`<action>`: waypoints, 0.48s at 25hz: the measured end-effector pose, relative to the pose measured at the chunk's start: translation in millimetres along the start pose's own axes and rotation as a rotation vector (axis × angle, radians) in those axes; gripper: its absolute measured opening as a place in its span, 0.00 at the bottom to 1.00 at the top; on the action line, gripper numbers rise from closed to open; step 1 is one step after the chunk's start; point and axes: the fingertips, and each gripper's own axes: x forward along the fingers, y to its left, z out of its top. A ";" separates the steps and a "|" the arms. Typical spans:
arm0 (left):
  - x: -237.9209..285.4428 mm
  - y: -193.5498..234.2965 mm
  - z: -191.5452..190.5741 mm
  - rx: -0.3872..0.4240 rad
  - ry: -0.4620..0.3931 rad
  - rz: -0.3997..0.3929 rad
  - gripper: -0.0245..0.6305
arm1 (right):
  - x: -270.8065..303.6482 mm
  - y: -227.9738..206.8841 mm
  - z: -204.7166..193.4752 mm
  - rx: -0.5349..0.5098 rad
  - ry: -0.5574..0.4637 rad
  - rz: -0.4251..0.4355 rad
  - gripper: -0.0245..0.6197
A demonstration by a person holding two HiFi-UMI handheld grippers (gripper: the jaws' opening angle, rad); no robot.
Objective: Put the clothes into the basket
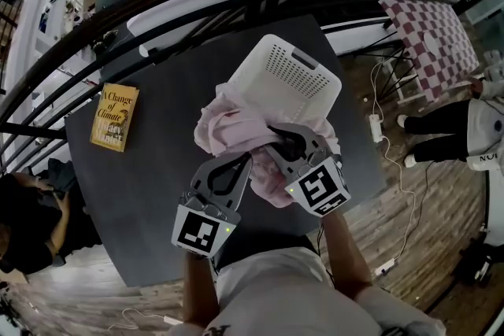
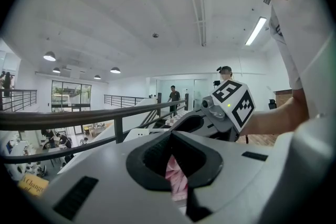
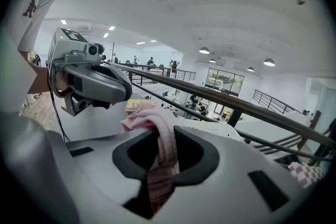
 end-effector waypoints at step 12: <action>1.6 10.6 -15.3 -0.033 0.020 0.017 0.04 | 31.2 11.3 -18.3 -0.096 0.198 0.040 0.16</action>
